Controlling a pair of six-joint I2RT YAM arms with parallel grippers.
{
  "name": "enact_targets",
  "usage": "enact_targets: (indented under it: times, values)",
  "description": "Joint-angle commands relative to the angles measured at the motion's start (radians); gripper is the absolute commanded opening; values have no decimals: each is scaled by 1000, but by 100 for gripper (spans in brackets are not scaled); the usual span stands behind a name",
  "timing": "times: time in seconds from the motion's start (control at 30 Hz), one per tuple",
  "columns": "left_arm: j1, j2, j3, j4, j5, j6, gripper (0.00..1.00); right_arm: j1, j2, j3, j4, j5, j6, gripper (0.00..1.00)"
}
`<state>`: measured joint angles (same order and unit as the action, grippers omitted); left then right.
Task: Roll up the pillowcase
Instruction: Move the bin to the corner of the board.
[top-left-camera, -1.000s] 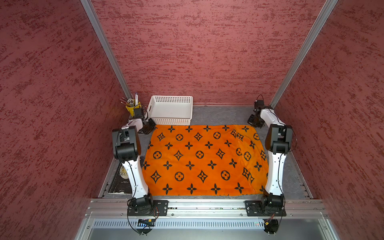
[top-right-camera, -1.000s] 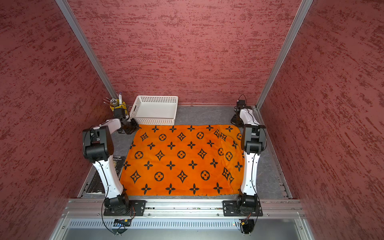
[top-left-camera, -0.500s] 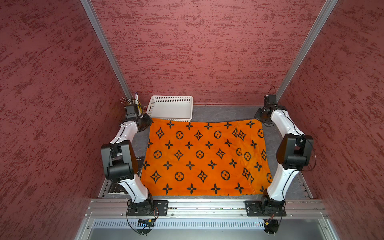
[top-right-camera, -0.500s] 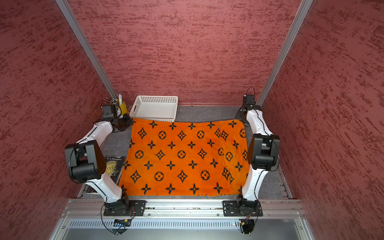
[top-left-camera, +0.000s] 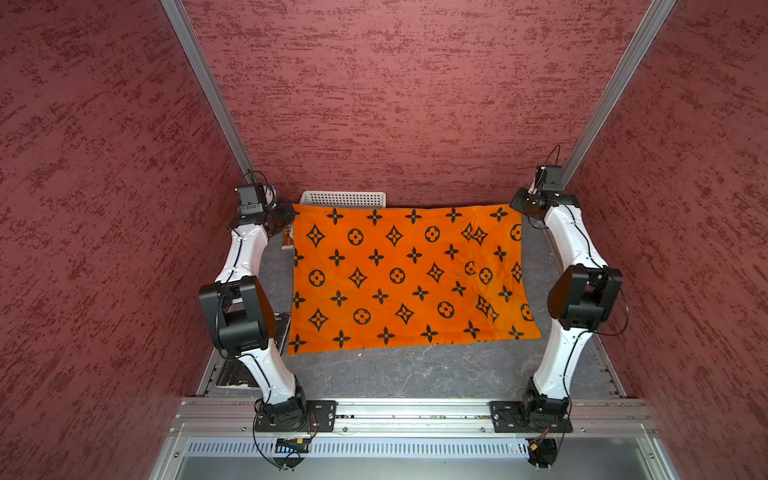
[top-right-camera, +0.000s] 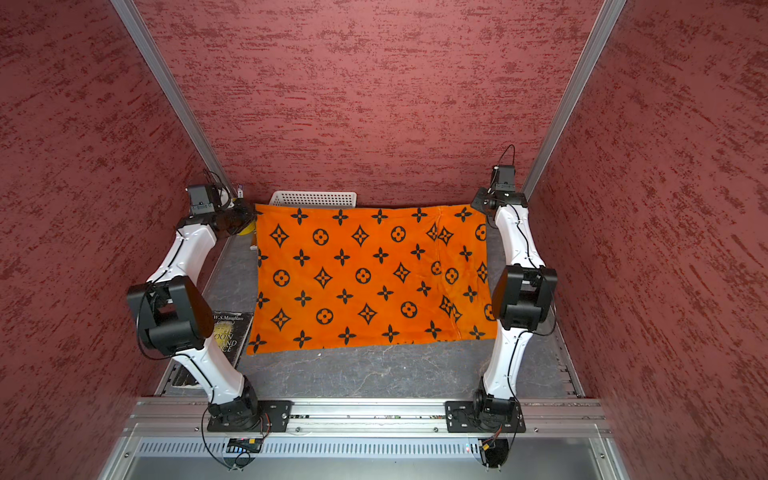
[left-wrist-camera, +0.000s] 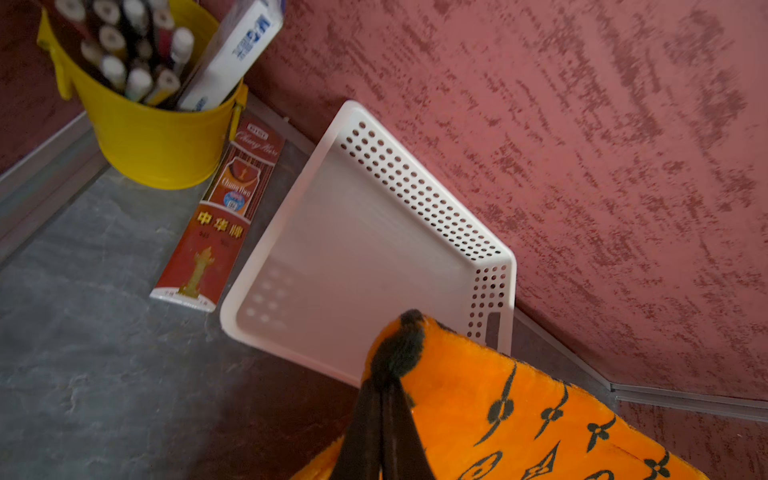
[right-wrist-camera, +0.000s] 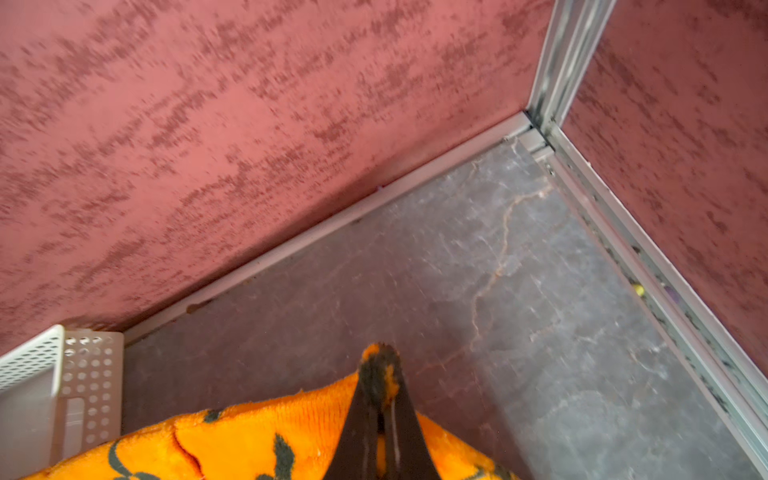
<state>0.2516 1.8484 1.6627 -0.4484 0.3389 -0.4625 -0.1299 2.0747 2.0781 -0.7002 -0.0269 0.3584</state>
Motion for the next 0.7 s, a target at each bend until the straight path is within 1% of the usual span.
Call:
enact_targets:
  times: [0.0,0.13,0.27,0.37,0.47,0.67]
  values:
    - [3,12,28,-7,8,11,0,-21,3,39,11,-18,-3,0]
    - [4,-46,-66,49,2,11,0,-22,-52,-59,42,-15,-14,0]
    - [12,-152,-221,110,-31,13,0,-29,-162,-243,99,29,-16,0]
    - [28,-238,-348,152,-60,7,0,-52,-250,-387,149,27,3,0]
    - [53,-312,-464,184,-89,2,0,-72,-329,-492,172,35,9,0]
    - [86,-434,-629,207,-160,-20,0,-100,-482,-696,213,84,37,0]
